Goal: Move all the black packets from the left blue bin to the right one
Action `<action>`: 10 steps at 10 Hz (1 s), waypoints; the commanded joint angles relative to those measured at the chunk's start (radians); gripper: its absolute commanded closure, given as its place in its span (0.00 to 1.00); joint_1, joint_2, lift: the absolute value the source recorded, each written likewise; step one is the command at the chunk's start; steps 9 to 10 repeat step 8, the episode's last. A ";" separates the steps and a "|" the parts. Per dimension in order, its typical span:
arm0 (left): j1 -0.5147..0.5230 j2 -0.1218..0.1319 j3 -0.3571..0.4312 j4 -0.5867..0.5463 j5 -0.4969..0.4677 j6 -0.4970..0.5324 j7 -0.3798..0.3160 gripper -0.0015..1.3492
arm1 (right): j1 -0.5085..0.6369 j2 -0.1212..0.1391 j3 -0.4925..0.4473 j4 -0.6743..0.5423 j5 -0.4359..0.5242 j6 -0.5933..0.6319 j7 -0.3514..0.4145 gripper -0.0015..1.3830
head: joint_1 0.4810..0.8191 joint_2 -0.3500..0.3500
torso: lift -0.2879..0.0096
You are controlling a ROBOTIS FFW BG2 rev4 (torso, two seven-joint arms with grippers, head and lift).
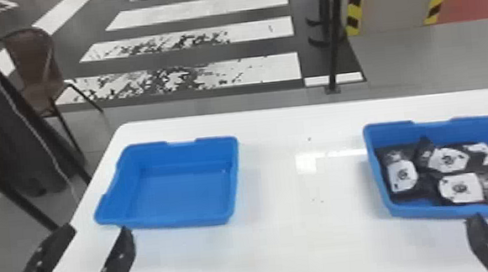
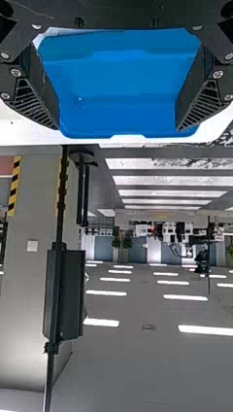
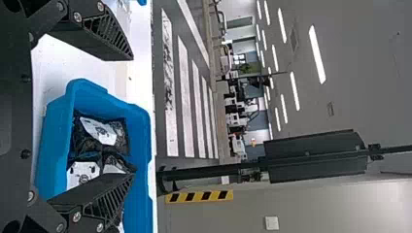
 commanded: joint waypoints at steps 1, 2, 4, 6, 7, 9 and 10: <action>-0.001 -0.003 -0.003 0.004 0.003 -0.001 0.000 0.12 | 0.000 -0.002 0.002 0.005 -0.010 0.000 0.000 0.13 | 0.63 0.72 | 0.50; -0.001 -0.003 -0.003 0.004 0.003 0.002 0.000 0.12 | 0.000 -0.002 0.004 0.005 -0.010 0.000 0.000 0.13 | 0.63 0.73 | 0.50; -0.004 -0.003 -0.005 0.006 0.005 0.002 0.000 0.12 | 0.000 -0.002 0.004 0.010 -0.018 0.000 0.000 0.13 | 0.63 0.73 | 0.50; -0.004 -0.003 -0.007 0.006 0.007 0.004 0.000 0.12 | -0.003 -0.002 0.004 0.008 -0.018 0.000 0.000 0.13 | 0.63 0.72 | 0.50; -0.004 -0.003 -0.007 0.009 0.011 0.007 0.000 0.12 | -0.003 -0.002 0.004 0.008 -0.018 0.000 0.000 0.13 | 0.63 0.72 | 0.50; -0.004 -0.003 -0.009 0.011 0.013 0.007 0.000 0.12 | -0.003 -0.002 0.006 0.010 -0.020 0.000 0.000 0.13 | 0.63 0.72 | 0.50; -0.004 -0.003 -0.009 0.011 0.013 0.007 0.000 0.12 | -0.003 -0.002 0.006 0.010 -0.020 0.000 0.000 0.13 | 0.63 0.72 | 0.50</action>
